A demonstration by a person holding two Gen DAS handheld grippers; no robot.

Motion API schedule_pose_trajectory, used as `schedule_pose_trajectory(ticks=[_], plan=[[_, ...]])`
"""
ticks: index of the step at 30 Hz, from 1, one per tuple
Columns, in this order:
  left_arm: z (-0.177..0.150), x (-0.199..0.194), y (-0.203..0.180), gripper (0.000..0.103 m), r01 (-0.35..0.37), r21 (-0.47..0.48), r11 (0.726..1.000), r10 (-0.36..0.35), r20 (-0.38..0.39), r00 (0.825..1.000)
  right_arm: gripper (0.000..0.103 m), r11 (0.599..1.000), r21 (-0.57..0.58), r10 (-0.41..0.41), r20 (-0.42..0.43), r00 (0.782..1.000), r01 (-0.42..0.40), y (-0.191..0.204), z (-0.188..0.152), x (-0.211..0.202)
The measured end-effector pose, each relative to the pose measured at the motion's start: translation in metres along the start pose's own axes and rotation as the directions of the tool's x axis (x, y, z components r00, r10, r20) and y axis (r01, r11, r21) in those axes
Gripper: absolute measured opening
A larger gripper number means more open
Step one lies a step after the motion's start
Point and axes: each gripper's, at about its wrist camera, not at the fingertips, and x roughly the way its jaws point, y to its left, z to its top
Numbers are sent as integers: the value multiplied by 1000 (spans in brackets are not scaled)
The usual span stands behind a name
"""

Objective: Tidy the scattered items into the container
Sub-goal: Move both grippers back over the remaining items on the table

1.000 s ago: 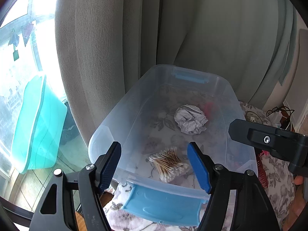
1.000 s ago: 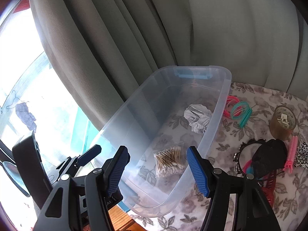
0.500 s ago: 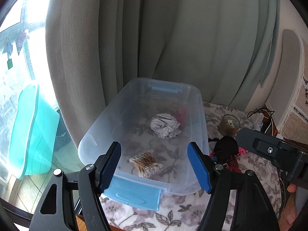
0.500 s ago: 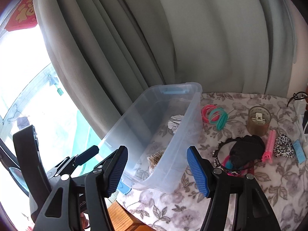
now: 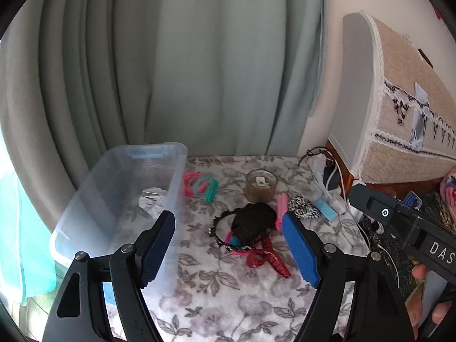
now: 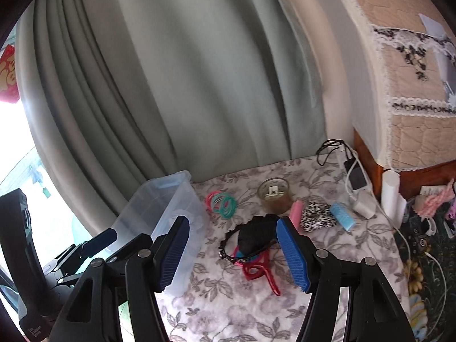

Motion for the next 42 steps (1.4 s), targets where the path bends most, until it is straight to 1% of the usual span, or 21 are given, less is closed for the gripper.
schedule_pose_trajectory(ticks=[3,6,8,10,13,14,15,16,17,19,22,24,26,27,29,31,32,34,36,38,42], plan=[[-4,6,-17,78,38,-4,999,-38,-44,998,68,999,31,-16,-8,1000,16,-19,-3,-6],[-8,10,-28,78,85,-23,996,-86,-52,995,68,997,67,-27,-14,1000,28,-37,-8,-10],[-10,12,-30,78,113,-56,992,-116,-46,992,68,995,92,-29,-18,999,31,-48,-10,-10],[-11,18,-33,78,131,-86,988,-136,-64,989,68,993,115,-27,-22,999,29,-58,-11,-11],[-14,28,-37,78,138,-120,983,-148,-80,986,68,992,117,-41,-9,999,42,-68,-14,-11],[-15,31,-36,78,149,-138,979,-161,-80,984,70,992,116,-52,-5,999,52,-71,-16,-10],[-17,34,-36,78,159,-156,975,-173,-80,982,75,991,116,-64,-4,998,63,-74,-17,-9],[-18,37,-35,78,178,-185,966,-195,-80,978,78,991,118,-68,1,998,67,-77,-19,-7],[-19,40,-33,78,198,-217,956,-219,-78,973,80,990,122,-69,6,998,67,-80,-21,-5],[-22,51,-28,78,232,-298,926,-269,-91,959,81,990,123,-71,5,997,70,-85,-24,1],[-29,68,-19,78,263,-426,866,-338,-108,935,81,989,118,-92,-6,996,92,-92,-29,11],[-34,80,-15,79,274,-481,832,-374,-122,919,81,988,119,-100,-17,995,101,-96,-32,17],[-39,92,-14,85,286,-524,802,-411,-138,901,82,987,124,-96,-27,995,99,-101,-35,22],[-43,99,-12,86,298,-552,779,-443,-147,885,82,987,126,-94,-31,995,97,-103,-36,24],[-51,115,-10,86,314,-614,725,-508,-168,845,82,987,126,-96,-42,995,100,-108,-40,29],[-58,126,-9,86,316,-659,683,-544,-171,821,82,985,130,-103,-57,993,110,-114,-44,34],[-60,130,-9,86,314,-660,682,-543,-169,823,82,984,134,-106,-66,992,114,-117,-45,38],[-60,134,-10,86,296,-618,728,-499,-181,847,82,982,143,-110,-90,990,122,-125,-49,46],[-59,141,-14,86,263,-566,781,-451,-219,865,82,980,148,-115,-117,986,132,-132,-52,55],[-59,150,-17,86,235,-523,819,-414,-257,873,82,978,153,-120,-142,982,142,-138,-54,64],[-58,167,-18,86,154,-402,903,-293,-311,904,82,979,143,-121,-185,975,148,-146,-53,82]])
